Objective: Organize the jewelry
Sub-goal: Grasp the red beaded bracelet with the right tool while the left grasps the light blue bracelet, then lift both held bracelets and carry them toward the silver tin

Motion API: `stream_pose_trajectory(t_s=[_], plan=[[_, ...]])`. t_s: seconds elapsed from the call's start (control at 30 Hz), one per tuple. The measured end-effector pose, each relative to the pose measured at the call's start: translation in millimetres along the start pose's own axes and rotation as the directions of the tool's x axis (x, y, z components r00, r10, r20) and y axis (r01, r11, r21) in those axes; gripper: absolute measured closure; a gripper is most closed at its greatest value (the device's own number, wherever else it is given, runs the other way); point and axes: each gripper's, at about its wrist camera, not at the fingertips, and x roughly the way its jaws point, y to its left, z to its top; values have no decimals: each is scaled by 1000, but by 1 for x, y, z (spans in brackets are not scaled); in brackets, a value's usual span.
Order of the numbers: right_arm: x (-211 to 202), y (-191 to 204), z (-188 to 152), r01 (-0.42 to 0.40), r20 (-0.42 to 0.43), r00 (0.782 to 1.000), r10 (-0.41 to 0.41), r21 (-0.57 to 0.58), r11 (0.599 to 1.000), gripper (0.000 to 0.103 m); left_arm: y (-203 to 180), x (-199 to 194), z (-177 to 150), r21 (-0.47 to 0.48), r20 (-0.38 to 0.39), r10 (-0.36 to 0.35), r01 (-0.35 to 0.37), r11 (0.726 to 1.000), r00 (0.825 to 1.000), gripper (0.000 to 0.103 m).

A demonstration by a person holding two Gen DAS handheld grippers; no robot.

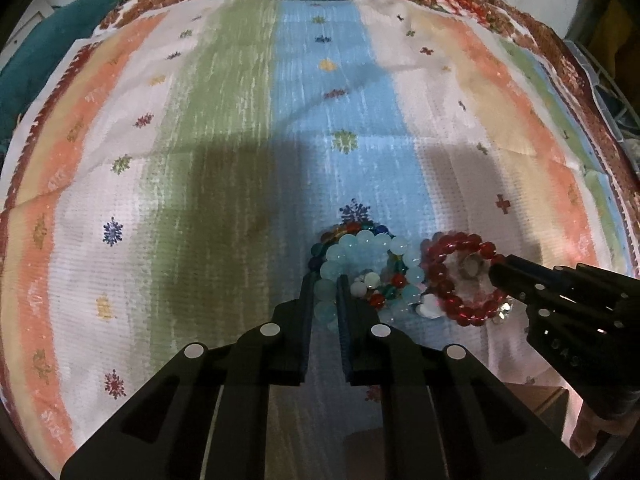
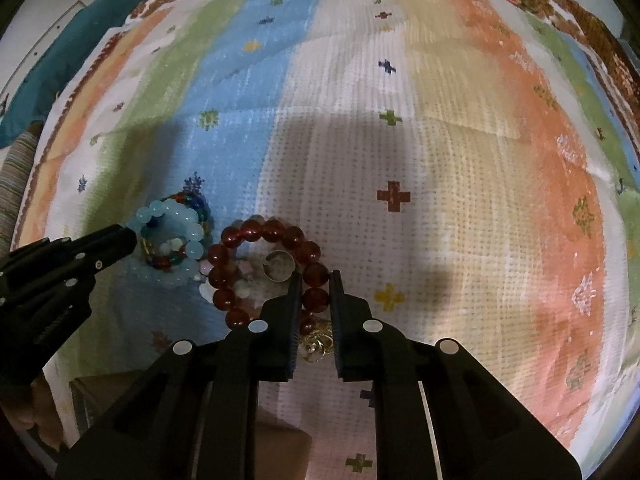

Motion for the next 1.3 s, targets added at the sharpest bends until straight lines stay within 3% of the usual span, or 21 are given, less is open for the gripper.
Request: stream_pose_trajectory(t_s=[0.57, 0.8, 1.3], plan=[[-38, 21, -2, 40, 115, 993, -30, -83, 996, 89, -14, -40, 3, 46, 85, -24, 20, 999, 996, 92], [-52, 26, -3, 64, 159, 986, -47, -102, 993, 89, -14, -51, 3, 67, 113, 18, -25, 997, 993, 92], [-72, 21, -8, 59, 199, 979, -41, -90, 994, 89, -10, -68, 0, 49, 143, 12, -19, 999, 990, 92]])
